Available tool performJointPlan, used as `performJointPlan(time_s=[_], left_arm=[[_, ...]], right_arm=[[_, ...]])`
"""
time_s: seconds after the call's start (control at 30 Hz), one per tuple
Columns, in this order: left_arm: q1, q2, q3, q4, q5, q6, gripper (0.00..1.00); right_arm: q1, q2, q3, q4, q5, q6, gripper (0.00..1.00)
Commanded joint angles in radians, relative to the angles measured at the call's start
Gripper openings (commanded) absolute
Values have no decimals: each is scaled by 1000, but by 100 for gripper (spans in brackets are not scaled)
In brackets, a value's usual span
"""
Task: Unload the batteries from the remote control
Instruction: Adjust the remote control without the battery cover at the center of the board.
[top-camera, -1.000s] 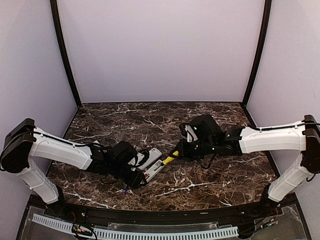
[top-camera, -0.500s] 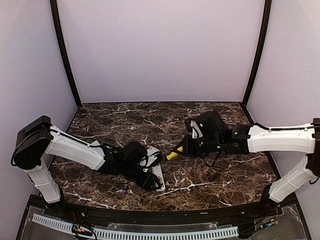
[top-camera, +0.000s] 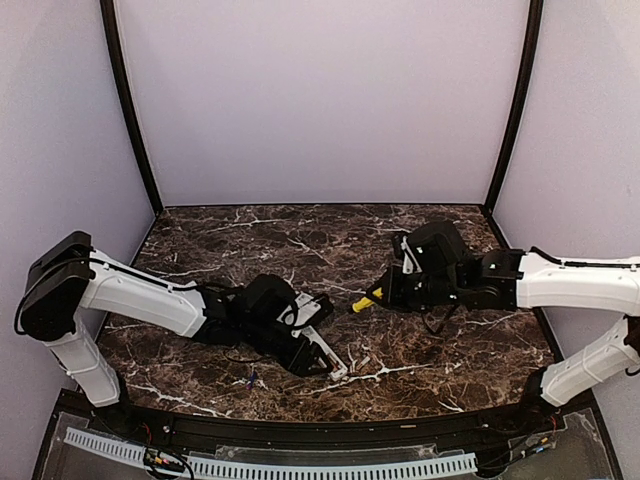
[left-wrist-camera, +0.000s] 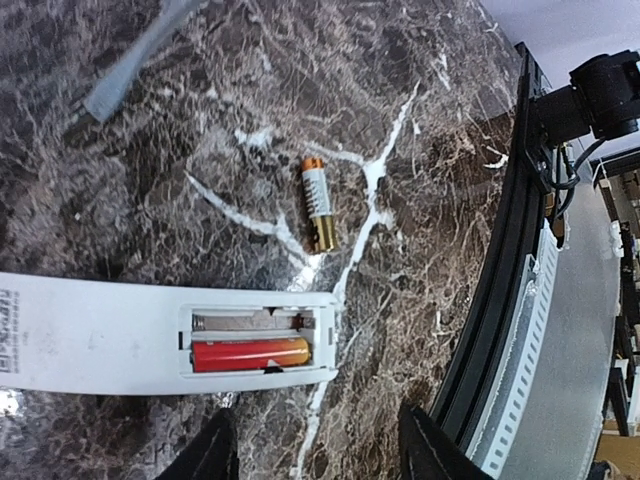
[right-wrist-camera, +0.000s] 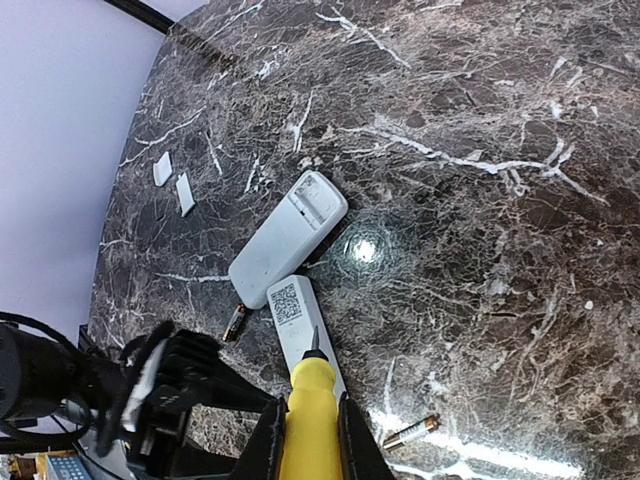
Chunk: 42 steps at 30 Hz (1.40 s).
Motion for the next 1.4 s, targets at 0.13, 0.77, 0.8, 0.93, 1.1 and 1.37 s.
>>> performJointPlan(time_s=[0.13, 0.77, 0.8, 0.93, 1.1, 1.37], left_arm=[[61, -93, 33, -58, -70, 109, 59], [154, 212, 305, -113, -69, 221, 59], [155, 219, 319, -136, -77, 225, 59], [156, 262, 360, -206, -90, 241, 60], [156, 281, 393, -313, -90, 256, 60], [156, 220, 357, -344, -20, 230, 60]], right_arm=[[-10, -54, -27, -24, 71, 13, 0], [-12, -131, -88, -22, 107, 59, 0], [-13, -132, -89, -21, 108, 59, 0], [-13, -136, -89, -18, 109, 61, 0], [-14, -129, -91, -9, 105, 61, 0], [-15, -111, -83, 4, 95, 57, 0]])
